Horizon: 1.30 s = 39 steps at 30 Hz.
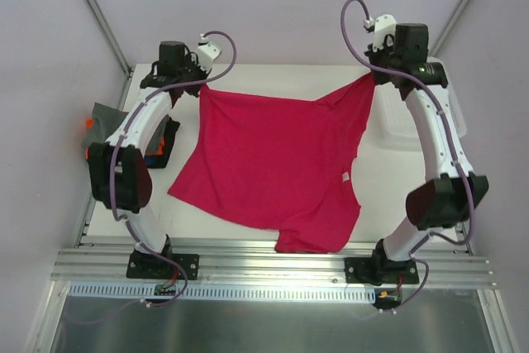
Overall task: Fold and stack the t-shirts
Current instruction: Flatten out the tshirt
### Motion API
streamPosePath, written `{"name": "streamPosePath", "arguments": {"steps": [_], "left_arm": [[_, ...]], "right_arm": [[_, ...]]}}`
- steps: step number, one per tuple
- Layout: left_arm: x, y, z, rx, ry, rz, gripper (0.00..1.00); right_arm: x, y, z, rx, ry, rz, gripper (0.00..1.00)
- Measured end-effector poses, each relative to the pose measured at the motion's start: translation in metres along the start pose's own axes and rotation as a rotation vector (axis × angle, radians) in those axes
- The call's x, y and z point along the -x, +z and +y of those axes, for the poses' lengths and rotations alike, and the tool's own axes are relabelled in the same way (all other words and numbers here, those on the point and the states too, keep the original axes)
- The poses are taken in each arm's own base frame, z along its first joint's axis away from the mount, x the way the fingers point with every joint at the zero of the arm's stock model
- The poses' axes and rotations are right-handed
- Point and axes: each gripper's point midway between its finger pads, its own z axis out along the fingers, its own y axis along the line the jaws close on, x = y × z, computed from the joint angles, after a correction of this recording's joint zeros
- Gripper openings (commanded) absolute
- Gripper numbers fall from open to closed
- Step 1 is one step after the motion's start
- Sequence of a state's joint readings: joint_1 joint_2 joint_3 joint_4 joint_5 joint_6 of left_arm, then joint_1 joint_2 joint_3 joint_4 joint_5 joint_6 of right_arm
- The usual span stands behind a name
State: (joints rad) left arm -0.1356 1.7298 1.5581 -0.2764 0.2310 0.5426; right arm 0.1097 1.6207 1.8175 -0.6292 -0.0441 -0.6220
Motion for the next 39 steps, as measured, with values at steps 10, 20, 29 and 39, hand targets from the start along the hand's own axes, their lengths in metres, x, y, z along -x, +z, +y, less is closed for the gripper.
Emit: {"name": "streamPosePath", "arguments": {"steps": [10,20,29,39], "left_arm": [[-0.042,0.109,0.019,-0.037,-0.008,0.094,0.00],[-0.062,0.166,0.041,0.000,-0.023,0.111,0.00],[-0.040,0.174,0.056,0.035,-0.032,0.054,0.00],[-0.020,0.196,0.071,0.079,-0.047,-0.038,0.00]], "right_arm": [[-0.023,0.124,-0.012,0.022,-0.022,0.117,0.01],[-0.069,0.197,-0.006,0.034,-0.055,0.208,0.01],[-0.092,0.203,-0.008,-0.007,-0.052,0.262,0.01],[-0.050,0.204,-0.028,-0.108,-0.005,0.143,0.01]]}}
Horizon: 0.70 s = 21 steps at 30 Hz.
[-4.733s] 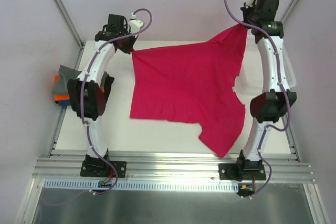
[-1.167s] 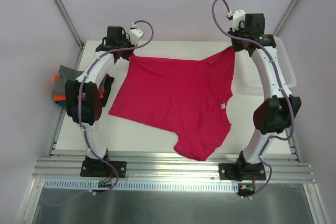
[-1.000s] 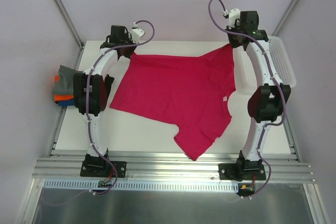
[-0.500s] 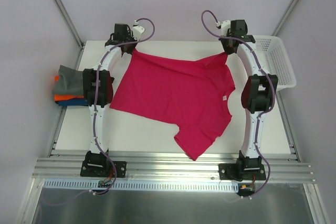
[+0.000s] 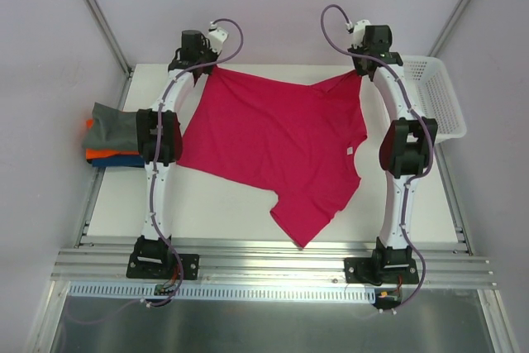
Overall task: Fold and stack the t-shirts
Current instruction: Flatten out the tshirt
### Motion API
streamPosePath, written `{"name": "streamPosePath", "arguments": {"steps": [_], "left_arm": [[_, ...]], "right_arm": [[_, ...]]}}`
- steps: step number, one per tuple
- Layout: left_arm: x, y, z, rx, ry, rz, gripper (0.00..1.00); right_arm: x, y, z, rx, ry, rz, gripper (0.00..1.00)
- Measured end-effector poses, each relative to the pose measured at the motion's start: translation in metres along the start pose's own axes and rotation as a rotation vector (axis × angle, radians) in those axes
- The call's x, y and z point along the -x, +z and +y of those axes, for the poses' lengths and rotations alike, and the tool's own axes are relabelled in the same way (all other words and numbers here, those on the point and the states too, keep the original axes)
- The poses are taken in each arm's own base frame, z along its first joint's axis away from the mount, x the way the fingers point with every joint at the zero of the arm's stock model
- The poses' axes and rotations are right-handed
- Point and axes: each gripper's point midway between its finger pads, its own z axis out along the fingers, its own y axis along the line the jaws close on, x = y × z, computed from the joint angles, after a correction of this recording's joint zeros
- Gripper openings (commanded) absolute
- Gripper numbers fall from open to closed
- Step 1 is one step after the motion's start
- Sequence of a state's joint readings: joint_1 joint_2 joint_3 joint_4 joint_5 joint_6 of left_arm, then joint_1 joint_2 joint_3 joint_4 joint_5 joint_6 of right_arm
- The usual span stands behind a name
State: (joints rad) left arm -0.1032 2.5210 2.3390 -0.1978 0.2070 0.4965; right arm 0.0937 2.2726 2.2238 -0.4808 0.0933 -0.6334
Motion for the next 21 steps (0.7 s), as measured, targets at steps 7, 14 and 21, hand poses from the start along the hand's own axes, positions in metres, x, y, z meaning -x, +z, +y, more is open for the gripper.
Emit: {"name": "streamPosePath", "arguments": {"steps": [7,14,21], "left_arm": [[-0.015,0.003,-0.011,0.012,-0.129,-0.013,0.00],[0.005,-0.037,-0.030,-0.068,-0.248,-0.017,0.17],[0.076,-0.102,-0.023,-0.086,-0.270,-0.136,0.80]], "right_arm": [[-0.012,0.003,0.010,0.005,0.097,0.023,0.01],[-0.002,-0.023,0.005,0.000,0.134,0.003,0.01],[0.022,-0.054,-0.004,-0.006,0.160,-0.063,0.01]]}}
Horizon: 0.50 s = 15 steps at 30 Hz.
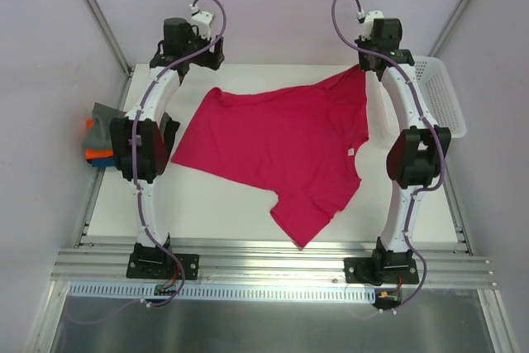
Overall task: Fold and stack the t-shirts
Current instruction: Flatten out the tshirt
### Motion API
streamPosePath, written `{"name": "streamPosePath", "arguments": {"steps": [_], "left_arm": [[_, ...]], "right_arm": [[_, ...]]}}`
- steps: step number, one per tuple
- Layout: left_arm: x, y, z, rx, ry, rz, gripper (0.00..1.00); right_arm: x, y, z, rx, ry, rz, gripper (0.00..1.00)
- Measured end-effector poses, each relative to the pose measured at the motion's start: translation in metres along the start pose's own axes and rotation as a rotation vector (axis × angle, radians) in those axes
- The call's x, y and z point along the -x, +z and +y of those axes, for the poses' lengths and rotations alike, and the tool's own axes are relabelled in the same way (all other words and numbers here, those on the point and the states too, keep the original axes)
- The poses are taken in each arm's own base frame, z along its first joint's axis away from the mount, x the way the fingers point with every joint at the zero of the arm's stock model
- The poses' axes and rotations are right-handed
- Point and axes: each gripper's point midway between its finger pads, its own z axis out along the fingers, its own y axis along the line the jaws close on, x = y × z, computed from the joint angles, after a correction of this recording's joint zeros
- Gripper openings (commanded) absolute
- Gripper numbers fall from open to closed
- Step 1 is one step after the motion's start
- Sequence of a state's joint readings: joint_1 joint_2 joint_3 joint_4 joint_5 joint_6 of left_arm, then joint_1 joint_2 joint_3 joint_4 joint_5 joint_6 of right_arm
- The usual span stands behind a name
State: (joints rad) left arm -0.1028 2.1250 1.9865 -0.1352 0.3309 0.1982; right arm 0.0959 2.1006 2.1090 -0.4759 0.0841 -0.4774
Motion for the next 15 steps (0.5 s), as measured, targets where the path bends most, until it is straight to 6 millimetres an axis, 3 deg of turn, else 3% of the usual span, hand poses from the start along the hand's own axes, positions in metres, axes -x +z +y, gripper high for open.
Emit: {"name": "streamPosePath", "arguments": {"steps": [3,7,12,15], "left_arm": [[0.001,-0.004,-0.001,-0.002,0.009,0.007,0.82],[-0.028,-0.004,0.003,0.000,0.105,0.110,0.83],[-0.069,-0.005,0.022,0.007,0.474,0.261,0.82],[-0.084,-0.006,0.031,-0.035,0.686,0.308,0.73]], "right_arm": [[0.000,0.000,0.002,0.010,0.006,-0.001,0.01],[-0.001,-0.001,0.004,0.020,0.007,0.003,0.01],[-0.003,0.000,0.011,0.041,0.009,0.007,0.00],[-0.002,-0.001,0.018,0.055,0.008,0.009,0.01]]}}
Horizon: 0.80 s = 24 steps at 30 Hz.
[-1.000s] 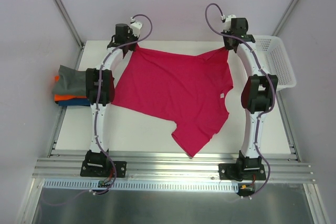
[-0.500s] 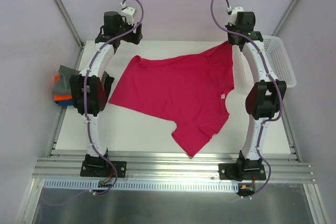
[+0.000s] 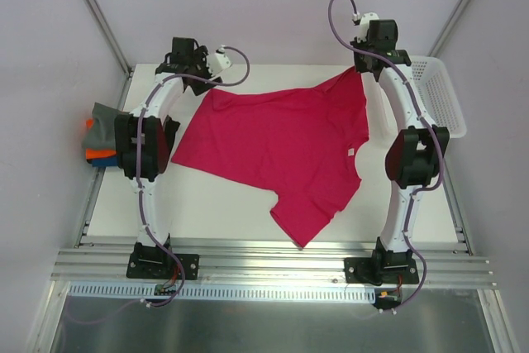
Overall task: Fold and stack the t-shirts
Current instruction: Flatten out the tshirt
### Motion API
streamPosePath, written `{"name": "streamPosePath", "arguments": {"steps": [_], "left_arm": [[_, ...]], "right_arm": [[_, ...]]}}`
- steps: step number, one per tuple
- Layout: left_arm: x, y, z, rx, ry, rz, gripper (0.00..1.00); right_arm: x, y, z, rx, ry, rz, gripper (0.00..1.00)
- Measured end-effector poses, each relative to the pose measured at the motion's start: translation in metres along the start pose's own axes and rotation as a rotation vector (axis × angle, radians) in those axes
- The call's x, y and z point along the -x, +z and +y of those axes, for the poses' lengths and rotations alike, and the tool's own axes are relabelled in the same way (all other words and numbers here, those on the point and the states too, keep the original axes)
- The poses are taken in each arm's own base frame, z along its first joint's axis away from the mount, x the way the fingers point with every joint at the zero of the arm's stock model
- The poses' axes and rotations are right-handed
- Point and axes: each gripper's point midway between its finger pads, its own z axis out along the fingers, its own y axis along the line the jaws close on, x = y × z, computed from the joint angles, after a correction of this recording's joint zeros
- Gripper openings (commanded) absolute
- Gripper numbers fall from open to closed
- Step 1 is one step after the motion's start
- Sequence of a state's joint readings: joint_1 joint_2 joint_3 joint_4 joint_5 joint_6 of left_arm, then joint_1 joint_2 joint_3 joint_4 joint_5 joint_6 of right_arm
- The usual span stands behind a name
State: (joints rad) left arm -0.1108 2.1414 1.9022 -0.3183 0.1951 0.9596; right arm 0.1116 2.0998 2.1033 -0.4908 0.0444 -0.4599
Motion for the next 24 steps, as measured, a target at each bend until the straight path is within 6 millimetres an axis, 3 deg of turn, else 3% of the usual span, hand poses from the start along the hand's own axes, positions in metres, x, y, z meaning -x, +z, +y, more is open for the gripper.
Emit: {"name": "streamPosePath", "arguments": {"steps": [2,8,11,18,24], "left_arm": [[-0.008,0.001,0.002,-0.011,0.121,0.012,0.67],[-0.025,0.011,-0.018,-0.089,0.323,0.027,0.68],[-0.013,0.018,-0.044,-0.144,0.340,-0.009,0.67],[0.037,0.025,-0.105,-0.270,0.281,-0.117,0.62],[0.030,0.022,-0.116,-0.311,0.216,-0.098,0.55]], "right_arm": [[0.001,0.000,0.005,0.009,-0.004,-0.001,0.01],[0.000,0.002,0.015,0.027,-0.010,0.002,0.01],[-0.002,0.004,0.016,0.028,-0.010,0.007,0.01],[-0.006,0.006,0.017,0.030,-0.011,0.018,0.01],[-0.006,0.006,0.017,0.031,-0.011,0.022,0.01]]}}
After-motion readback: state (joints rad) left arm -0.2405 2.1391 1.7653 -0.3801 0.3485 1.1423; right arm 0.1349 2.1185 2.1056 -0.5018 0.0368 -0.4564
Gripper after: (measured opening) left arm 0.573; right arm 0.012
